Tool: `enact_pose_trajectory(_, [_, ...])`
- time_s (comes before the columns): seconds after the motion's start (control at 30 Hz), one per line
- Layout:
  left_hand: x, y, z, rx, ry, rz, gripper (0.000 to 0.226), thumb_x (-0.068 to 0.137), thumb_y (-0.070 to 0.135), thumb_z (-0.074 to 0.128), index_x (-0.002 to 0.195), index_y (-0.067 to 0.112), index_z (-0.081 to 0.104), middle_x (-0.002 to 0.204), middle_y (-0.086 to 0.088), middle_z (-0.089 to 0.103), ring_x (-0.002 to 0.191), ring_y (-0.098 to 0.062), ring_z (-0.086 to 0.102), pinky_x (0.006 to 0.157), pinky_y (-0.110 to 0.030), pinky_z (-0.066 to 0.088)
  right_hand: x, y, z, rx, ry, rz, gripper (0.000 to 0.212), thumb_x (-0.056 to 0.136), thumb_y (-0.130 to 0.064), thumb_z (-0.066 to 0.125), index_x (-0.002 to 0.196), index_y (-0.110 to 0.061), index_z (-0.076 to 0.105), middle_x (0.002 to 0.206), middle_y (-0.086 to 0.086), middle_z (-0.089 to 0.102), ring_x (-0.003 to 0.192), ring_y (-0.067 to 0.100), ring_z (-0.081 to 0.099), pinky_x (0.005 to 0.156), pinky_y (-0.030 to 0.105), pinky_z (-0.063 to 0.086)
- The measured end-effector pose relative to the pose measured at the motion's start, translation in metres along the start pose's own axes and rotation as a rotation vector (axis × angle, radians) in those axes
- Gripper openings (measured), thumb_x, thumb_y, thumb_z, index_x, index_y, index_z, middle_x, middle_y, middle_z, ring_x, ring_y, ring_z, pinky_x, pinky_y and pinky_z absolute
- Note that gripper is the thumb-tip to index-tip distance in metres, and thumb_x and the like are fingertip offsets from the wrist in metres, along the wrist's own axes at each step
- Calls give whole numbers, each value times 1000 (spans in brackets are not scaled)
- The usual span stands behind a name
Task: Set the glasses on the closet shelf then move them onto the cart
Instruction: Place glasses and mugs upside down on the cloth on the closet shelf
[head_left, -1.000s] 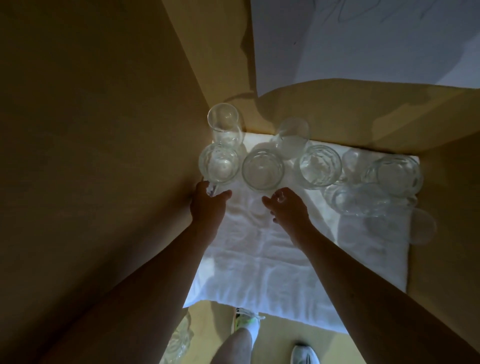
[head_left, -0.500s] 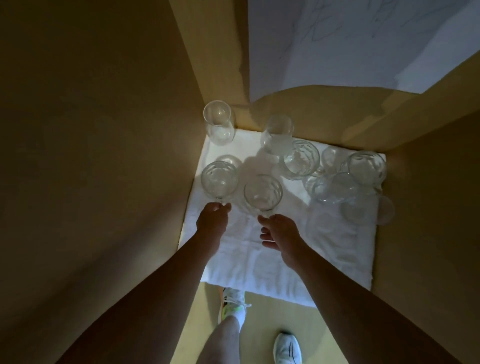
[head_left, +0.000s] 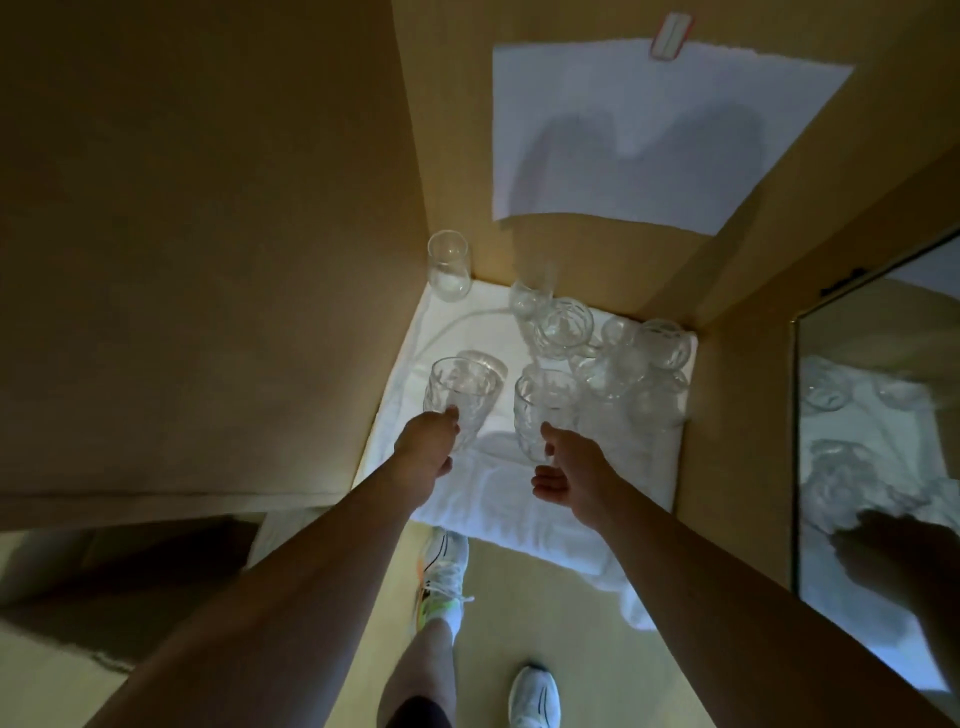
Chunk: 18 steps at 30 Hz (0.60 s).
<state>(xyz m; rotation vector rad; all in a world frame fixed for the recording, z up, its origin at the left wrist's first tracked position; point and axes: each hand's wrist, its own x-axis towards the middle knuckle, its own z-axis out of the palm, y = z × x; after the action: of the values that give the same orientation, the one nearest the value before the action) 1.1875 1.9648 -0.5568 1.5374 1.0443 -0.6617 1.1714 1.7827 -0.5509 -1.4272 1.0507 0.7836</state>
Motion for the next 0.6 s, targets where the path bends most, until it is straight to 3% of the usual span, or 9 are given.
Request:
enact_pose_trajectory(0.1, [-42, 11, -2, -43, -41, 90, 45, 104, 38, 52, 132, 4, 60, 134, -19, 61, 86, -21, 55, 68, -31, 49, -36, -5, -9, 41, 15, -43, 35, 100, -40, 59, 88, -7, 54, 86, 15, 58, 74, 27, 59, 68, 38, 55])
enact_pose_trajectory(0.13, [-56, 15, -3, -55, -41, 109, 46, 104, 38, 52, 133, 4, 59, 135, -19, 61, 80, -19, 55, 68, -31, 49, -48, -7, -12, 56, 19, -56, 35, 100, -40, 59, 88, -7, 54, 84, 15, 57, 72, 26, 57, 68, 38, 55])
enact_pose_trajectory(0.23, [-96, 26, -11, -91, -34, 126, 47, 103, 43, 55, 129, 4, 62, 103, -8, 62, 80, -19, 55, 82, -36, 58, -83, -12, -20, 67, 19, -102, 37, 101, -43, 55, 90, -8, 54, 87, 16, 57, 74, 27, 57, 73, 40, 56])
enact_pose_trajectory(0.3, [-124, 31, -16, -130, -40, 176, 46, 102, 43, 56, 125, 3, 63, 91, -3, 58, 76, -19, 54, 84, -37, 56, -108, -17, -26, 95, 1, -130, 40, 102, -46, 53, 89, -8, 54, 89, 18, 57, 78, 29, 58, 73, 41, 56])
enact_pose_trajectory(0.5, [-211, 47, -33, -181, -65, 287, 36, 103, 43, 53, 108, 9, 62, 96, -6, 61, 81, -22, 58, 82, -37, 55, -184, -28, -39, 141, -45, -237, 38, 102, -43, 51, 85, -9, 51, 84, 16, 54, 73, 28, 54, 66, 38, 53])
enact_pose_trajectory(0.6, [-253, 52, -45, -182, -36, 363, 37, 101, 47, 54, 96, 11, 63, 100, -8, 61, 84, -25, 57, 76, -35, 55, -226, -34, -47, 149, -65, -304, 38, 102, -42, 50, 81, -11, 48, 66, 10, 46, 49, 21, 48, 48, 28, 46])
